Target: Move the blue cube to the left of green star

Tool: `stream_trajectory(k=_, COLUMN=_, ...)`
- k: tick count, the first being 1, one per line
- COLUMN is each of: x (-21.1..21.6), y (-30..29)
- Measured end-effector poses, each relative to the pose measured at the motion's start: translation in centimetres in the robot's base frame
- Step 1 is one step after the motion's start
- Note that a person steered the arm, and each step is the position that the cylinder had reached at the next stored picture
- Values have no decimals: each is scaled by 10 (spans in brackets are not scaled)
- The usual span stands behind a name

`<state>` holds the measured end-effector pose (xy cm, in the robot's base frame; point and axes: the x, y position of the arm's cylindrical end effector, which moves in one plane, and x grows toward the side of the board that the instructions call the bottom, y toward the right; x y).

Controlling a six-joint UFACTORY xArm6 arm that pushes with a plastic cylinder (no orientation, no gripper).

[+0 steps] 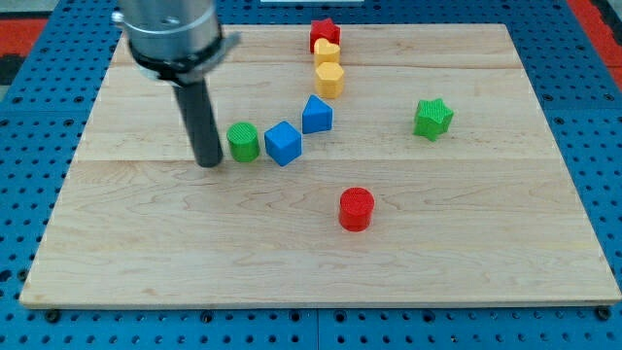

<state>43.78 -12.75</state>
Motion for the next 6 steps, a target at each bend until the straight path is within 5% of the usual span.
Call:
stream_trajectory(k=2, x=-10, y=155)
stream_trajectory(k=4, x=-29, y=115)
stream_trajectory(k=6, x=-29, y=189)
